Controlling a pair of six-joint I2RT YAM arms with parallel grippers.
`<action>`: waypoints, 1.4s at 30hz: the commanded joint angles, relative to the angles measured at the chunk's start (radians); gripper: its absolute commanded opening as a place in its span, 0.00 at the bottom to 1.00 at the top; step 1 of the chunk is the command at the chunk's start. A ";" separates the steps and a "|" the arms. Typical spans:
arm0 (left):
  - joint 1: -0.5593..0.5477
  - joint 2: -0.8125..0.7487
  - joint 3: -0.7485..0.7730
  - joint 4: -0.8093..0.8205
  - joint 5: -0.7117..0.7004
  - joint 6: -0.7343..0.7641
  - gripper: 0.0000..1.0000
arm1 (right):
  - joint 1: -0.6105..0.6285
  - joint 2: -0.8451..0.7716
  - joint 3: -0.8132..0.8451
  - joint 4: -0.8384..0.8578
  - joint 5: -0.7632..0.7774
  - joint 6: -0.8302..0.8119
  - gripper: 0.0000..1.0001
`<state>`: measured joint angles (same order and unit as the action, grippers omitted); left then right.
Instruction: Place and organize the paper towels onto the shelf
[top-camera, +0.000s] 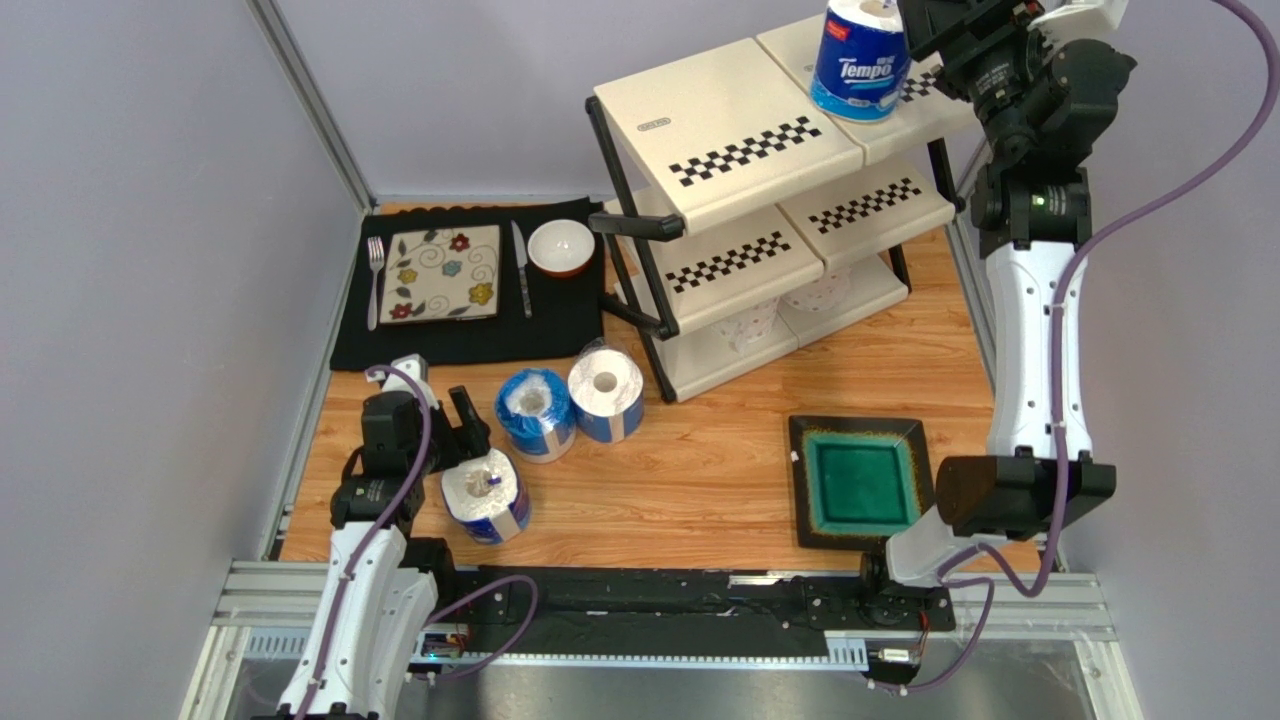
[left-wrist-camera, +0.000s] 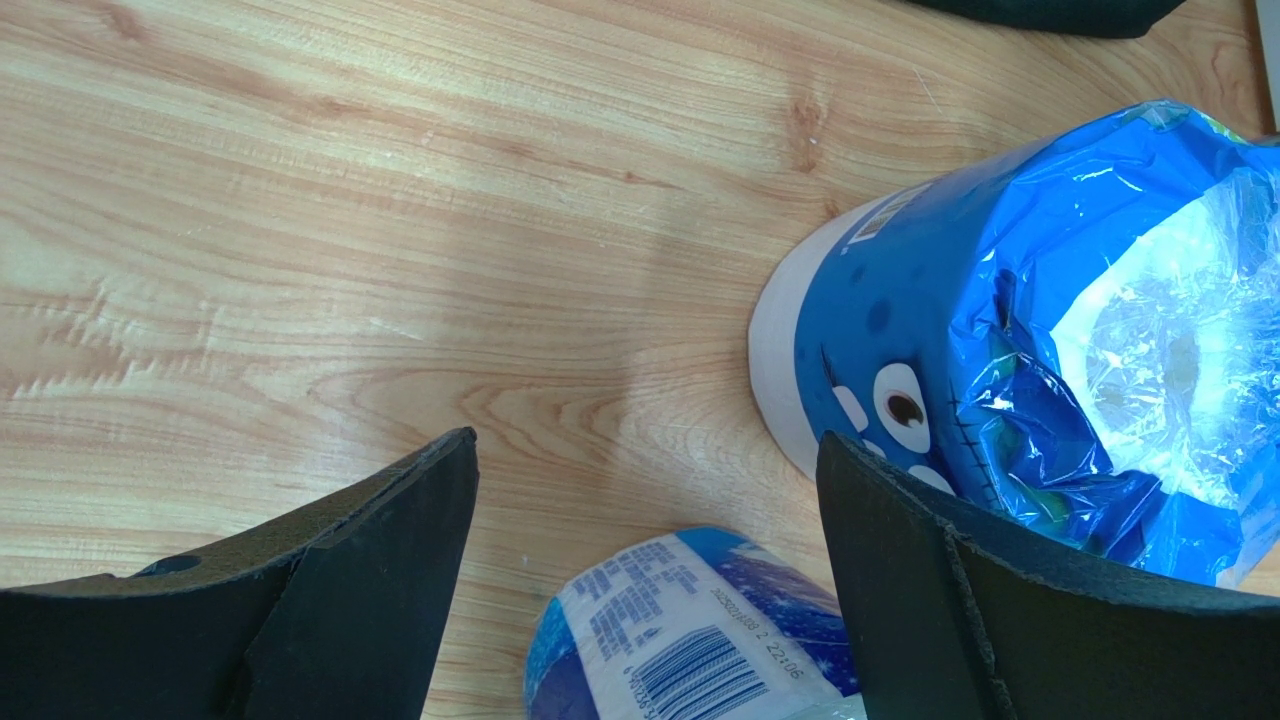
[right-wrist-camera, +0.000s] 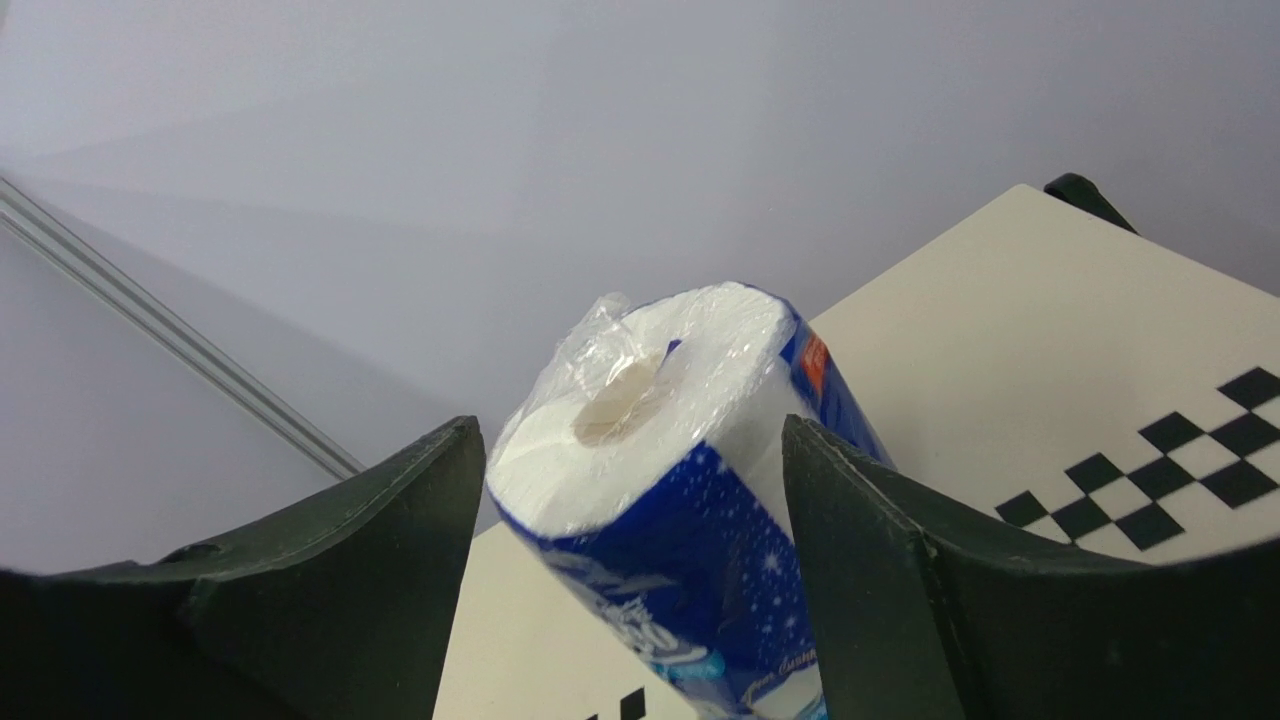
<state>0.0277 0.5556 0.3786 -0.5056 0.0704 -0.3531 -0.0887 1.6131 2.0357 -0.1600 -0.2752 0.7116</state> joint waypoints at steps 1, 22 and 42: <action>-0.002 -0.010 0.000 0.012 -0.001 0.011 0.92 | -0.005 -0.194 -0.130 0.150 0.073 0.035 0.76; 0.000 -0.019 0.003 0.006 -0.030 0.003 0.91 | 1.112 -0.595 -0.941 -0.012 0.691 -0.216 0.78; -0.002 -0.086 0.008 -0.017 -0.188 -0.052 0.95 | 1.420 -0.033 -0.741 -0.108 0.578 -0.014 0.79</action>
<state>0.0277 0.4736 0.3786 -0.5240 -0.0891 -0.3840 1.3220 1.5387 1.2350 -0.2451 0.3454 0.6643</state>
